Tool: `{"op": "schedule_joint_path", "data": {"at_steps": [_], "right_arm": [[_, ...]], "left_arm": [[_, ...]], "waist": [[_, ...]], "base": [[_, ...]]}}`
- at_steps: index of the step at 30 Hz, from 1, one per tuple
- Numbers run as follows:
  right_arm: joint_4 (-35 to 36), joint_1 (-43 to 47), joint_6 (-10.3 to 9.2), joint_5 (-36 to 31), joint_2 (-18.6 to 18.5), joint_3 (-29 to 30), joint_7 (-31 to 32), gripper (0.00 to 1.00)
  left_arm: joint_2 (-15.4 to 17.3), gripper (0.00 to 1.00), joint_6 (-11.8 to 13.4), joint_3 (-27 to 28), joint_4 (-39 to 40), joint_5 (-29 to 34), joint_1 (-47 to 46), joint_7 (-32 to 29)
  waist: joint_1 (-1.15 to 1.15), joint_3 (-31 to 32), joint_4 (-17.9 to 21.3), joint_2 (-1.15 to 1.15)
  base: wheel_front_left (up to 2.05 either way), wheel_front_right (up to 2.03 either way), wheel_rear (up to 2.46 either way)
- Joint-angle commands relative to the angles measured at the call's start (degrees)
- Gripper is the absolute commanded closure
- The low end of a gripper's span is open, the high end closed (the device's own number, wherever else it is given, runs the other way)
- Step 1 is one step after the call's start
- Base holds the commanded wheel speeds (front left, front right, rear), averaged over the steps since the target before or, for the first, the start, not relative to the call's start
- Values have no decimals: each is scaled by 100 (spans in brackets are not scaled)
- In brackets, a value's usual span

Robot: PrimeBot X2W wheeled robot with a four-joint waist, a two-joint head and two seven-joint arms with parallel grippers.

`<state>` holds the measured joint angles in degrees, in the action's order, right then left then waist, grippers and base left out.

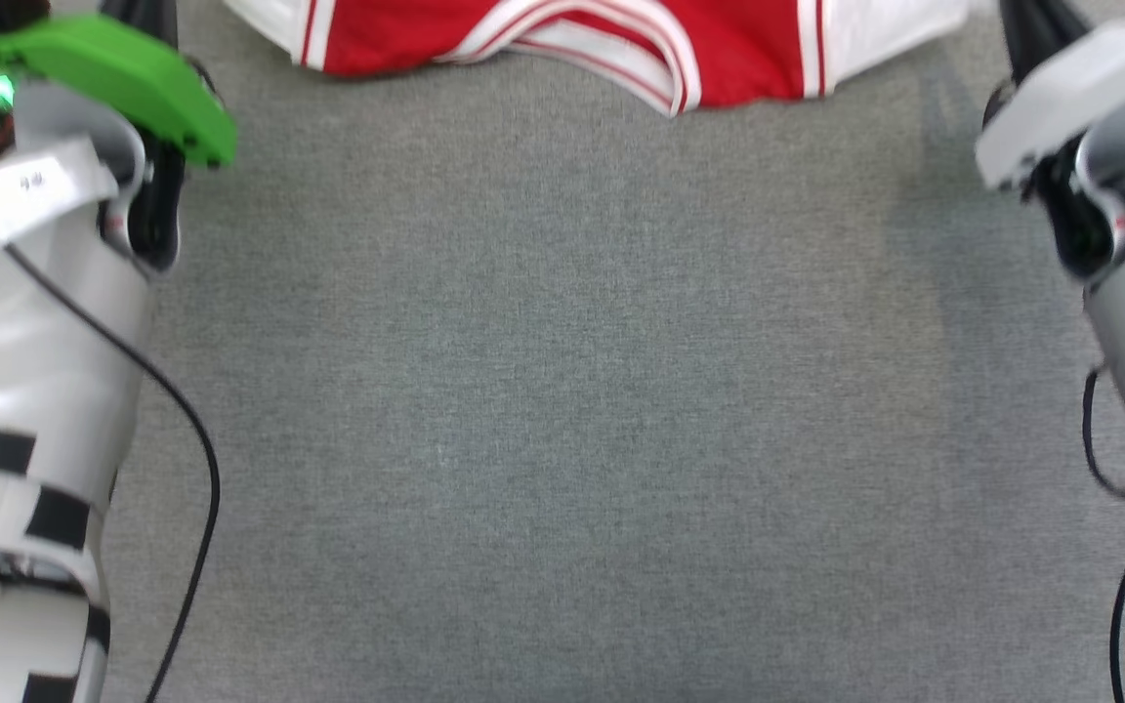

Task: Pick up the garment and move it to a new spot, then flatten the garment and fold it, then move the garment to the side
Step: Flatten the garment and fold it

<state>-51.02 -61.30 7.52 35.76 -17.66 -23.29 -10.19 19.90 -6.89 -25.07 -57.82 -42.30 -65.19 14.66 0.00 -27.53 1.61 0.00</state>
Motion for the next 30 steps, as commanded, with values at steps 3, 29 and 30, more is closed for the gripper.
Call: {"op": "schedule_joint_path", "data": {"at_steps": [3,29,30], "right_arm": [[382,657,-3,222,-164,-178,-121,100],[3621,5768,-3,-450,-311,1823,1149,100],[3763,6020,-3,-548,-213,1961,1254,100]], "left_arm": [[177,100,60,262,510,121,790,32],[820,100,1829,895,5021,-132,6251,-967],[875,100,1926,930,5211,-171,6495,-1034]], "waist": [[0,622,53,0],[0,2381,-81,0],[0,2431,-81,0]], "base": [[0,0,0],[0,0,0],[0,0,0]]}}
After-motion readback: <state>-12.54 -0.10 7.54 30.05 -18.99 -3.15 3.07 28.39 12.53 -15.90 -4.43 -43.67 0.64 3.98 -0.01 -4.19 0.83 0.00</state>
